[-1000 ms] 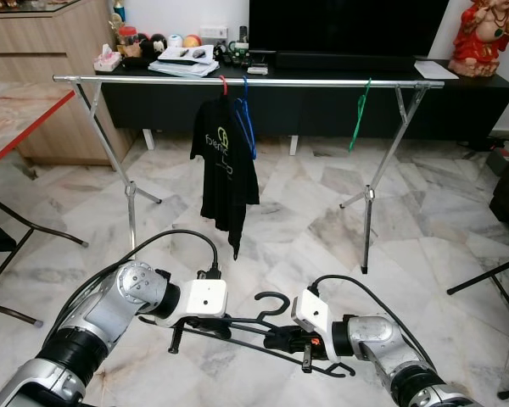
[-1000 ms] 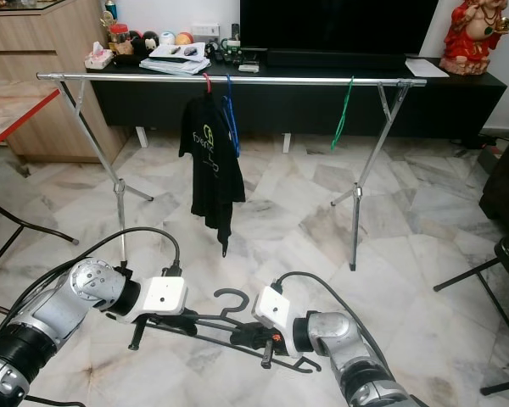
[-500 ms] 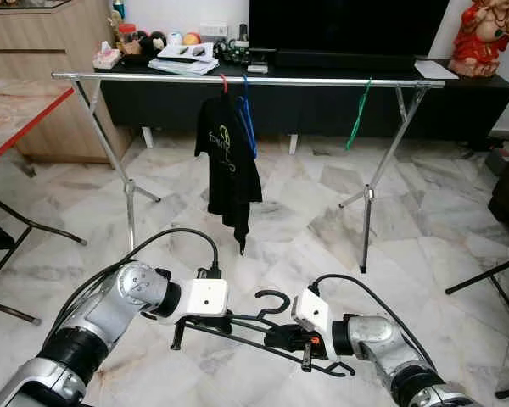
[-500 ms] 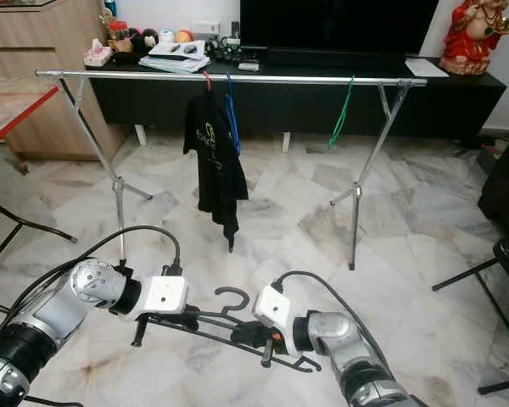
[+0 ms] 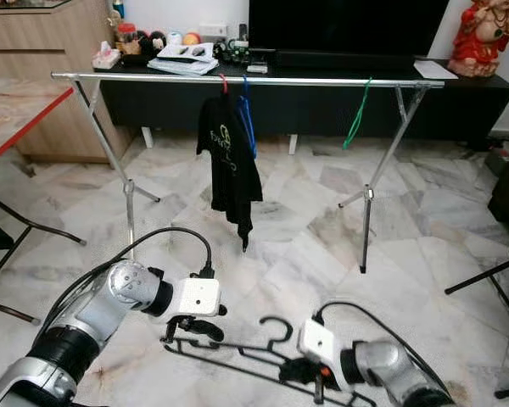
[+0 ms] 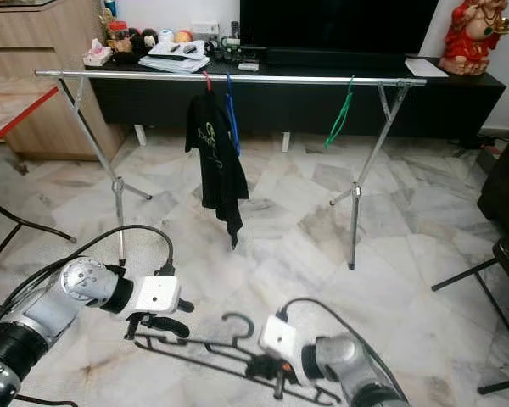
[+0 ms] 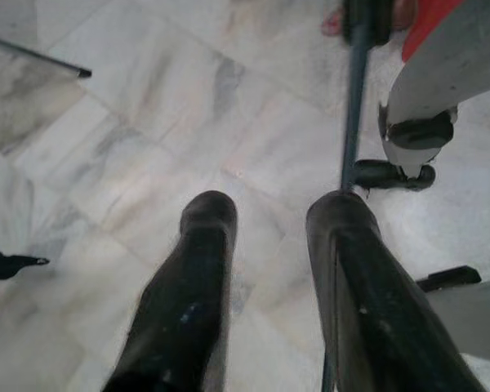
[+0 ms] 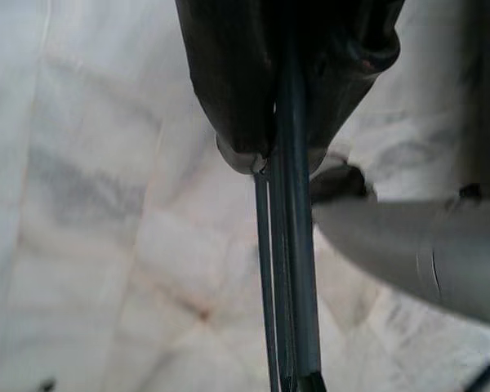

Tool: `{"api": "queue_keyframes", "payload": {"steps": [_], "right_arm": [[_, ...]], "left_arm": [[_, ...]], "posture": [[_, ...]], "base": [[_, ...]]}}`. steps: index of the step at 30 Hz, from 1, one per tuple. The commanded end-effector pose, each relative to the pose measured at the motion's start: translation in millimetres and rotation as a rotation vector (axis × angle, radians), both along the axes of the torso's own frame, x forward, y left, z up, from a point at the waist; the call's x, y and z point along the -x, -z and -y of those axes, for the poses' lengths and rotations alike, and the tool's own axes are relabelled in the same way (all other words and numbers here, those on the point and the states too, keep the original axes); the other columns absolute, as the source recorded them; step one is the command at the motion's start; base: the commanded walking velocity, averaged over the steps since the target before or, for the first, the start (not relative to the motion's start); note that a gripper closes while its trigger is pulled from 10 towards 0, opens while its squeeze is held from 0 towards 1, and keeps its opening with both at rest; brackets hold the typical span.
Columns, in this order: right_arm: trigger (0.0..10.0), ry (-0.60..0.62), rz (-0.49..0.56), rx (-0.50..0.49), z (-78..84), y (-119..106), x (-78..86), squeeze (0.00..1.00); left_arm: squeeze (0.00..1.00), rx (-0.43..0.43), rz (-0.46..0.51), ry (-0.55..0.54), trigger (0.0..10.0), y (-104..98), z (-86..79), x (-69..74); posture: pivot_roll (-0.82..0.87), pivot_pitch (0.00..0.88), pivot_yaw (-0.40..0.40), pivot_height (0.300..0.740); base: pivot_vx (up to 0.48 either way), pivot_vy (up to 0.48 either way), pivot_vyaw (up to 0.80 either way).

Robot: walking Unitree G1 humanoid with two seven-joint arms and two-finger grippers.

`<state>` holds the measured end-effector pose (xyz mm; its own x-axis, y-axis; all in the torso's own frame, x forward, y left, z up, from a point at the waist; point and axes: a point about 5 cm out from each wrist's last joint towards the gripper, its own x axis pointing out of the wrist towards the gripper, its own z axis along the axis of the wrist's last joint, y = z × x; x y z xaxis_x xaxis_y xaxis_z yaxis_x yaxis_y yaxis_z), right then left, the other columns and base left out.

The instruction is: Hang hanger

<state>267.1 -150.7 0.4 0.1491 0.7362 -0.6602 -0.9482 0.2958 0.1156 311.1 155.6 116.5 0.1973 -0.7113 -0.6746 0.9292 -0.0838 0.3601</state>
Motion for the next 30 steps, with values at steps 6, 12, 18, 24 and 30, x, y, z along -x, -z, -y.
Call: {"api": "queue_keyframes", "payload": {"steps": [6,12,18,24,30], "right_arm": [[0.0,0.242,0.017,-0.002,14.7,11,4.4,0.0],[0.0,0.68,0.092,0.029,42.2,16,-1.4,0.0],[0.0,1.115,0.098,-0.032,58.7,21,-0.1,0.0],[0.2,1.381,0.08,-0.082,57.3,24,-0.7,0.0],[10.0,1.488,0.01,-0.094,40.1,37,9.7,0.0]], "left_arm": [[1.0,-0.013,0.016,-0.162,10.0,7,-33.6,-1.3],[0.0,0.131,0.137,-0.58,10.0,22,-63.4,-11.6],[0.0,0.241,0.087,-1.032,10.0,74,-86.6,11.8],[0.0,0.225,-0.063,-1.337,10.0,124,-90.3,46.6],[0.0,0.07,-0.239,-1.502,10.0,171,-85.0,97.9]], "posture": [[-0.03,0.076,-0.024,0.74],[-0.03,0.092,-0.017,0.74],[-0.05,0.109,-0.008,0.74],[-0.08,0.116,-0.003,0.74],[-0.09,0.107,0.002,0.74]], "base": [[0.0,0.0,0.0],[0.0,0.0,0.0],[0.0,0.0,0.0],[0.0,0.0,0.0],[0.0,0.0,0.0]]}}
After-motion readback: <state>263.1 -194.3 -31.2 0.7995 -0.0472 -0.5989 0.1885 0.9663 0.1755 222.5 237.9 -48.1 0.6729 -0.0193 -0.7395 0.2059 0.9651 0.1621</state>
